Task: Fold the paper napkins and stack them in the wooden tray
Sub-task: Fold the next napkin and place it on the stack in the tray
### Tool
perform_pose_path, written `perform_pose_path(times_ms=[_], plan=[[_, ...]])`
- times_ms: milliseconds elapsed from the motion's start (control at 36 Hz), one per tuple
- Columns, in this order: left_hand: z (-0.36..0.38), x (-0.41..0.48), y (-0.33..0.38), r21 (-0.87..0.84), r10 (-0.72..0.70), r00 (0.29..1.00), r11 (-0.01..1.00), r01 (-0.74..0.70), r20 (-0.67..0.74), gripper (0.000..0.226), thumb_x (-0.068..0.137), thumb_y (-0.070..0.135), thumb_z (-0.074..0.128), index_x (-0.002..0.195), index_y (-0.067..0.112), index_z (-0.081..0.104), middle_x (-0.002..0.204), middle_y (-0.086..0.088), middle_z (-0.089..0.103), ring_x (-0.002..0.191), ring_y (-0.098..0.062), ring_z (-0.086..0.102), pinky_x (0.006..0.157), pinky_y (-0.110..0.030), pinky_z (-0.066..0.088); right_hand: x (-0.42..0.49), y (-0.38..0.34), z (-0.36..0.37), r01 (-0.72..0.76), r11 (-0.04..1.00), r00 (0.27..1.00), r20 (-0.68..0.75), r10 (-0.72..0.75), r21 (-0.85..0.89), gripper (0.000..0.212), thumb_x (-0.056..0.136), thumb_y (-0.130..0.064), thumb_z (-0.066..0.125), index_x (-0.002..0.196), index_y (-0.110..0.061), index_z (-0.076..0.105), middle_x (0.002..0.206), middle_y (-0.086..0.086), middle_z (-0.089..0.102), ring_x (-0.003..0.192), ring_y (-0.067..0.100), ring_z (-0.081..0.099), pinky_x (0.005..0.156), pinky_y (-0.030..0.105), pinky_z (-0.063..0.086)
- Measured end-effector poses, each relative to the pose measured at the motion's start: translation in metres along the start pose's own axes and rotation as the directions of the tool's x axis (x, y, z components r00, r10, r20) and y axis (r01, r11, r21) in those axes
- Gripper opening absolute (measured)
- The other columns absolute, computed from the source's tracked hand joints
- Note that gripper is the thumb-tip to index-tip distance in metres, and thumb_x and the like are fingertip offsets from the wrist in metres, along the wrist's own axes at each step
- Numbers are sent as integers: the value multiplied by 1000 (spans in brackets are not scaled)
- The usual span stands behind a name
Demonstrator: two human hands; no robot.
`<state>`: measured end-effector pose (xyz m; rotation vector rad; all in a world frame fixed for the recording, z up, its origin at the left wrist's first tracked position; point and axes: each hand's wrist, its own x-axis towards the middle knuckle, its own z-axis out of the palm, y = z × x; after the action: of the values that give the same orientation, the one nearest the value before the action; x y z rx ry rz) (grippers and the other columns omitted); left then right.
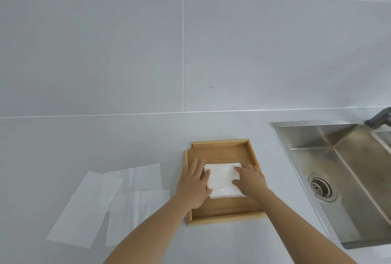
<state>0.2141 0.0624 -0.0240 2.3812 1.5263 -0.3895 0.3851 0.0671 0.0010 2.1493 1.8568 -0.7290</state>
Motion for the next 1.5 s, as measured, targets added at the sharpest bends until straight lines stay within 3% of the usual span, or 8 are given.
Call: perform_pose_path(times_ms=[194,417,528,806,972,1194,1361,1500], plan=[[-13,-23,-31,-11,-50,995,999,49,-90,60,98,45,24,148,24,-3,158,-7,-17,145,-26,-21,117,-51,-9,-8,-37,-20,86,996,995,-45,-85,13,65,97,-43,35,149,-25,0,160,10,-7,147,28,-8,119,48,8],[-19,-71,-119,-4,-198,972,980,199,-127,62,94,52,11,148,25,-6,159,-6,-13,146,-27,-13,119,-50,-2,-15,-114,-12,210,976,976,-75,-206,52,69,97,-40,35,148,-22,-8,159,9,-10,147,27,-8,119,47,5],[-17,-98,-170,-17,-289,952,957,289,-99,62,98,43,25,147,25,-7,159,-6,-12,147,-27,-12,119,-49,0,-18,-159,4,269,963,962,-63,-267,30,74,96,-42,37,147,-22,-11,159,9,-10,147,27,-8,119,47,5],[-5,-129,-258,-57,-373,928,927,371,-15,64,98,39,31,148,25,-7,160,-2,-8,148,-22,-6,120,-46,5,-26,-260,47,379,922,925,30,-378,-75,75,97,-40,38,147,-20,-15,159,8,-14,147,27,-12,119,47,0],[5,-126,-281,-116,-322,944,937,329,70,67,98,32,39,148,22,-3,160,-1,-4,148,-21,-1,120,-45,7,-22,-293,73,375,920,926,87,-367,-113,73,96,-40,42,149,-19,-4,160,7,-10,147,27,-11,119,47,0],[14,-116,-294,-134,-209,973,966,220,94,69,94,19,48,148,18,5,159,-3,9,147,-21,11,119,-39,17,-13,-317,92,330,931,943,24,-331,-156,52,91,-35,52,134,-10,36,140,8,37,132,27,29,108,38,28],[17,-103,-297,-107,-164,984,979,171,66,61,89,9,52,143,13,24,144,-9,37,133,-27,36,107,-38,33,-8,-325,97,266,958,964,36,-263,-110,46,88,-30,58,127,-10,41,131,8,44,124,27,36,102,35,32],[18,-97,-296,-61,-163,985,984,166,52,44,88,0,45,129,14,43,129,-9,50,123,-26,43,101,-39,33,-5,-331,96,220,974,975,43,-217,-58,45,85,-25,63,123,-10,44,129,9,45,123,26,37,100,34,35]])
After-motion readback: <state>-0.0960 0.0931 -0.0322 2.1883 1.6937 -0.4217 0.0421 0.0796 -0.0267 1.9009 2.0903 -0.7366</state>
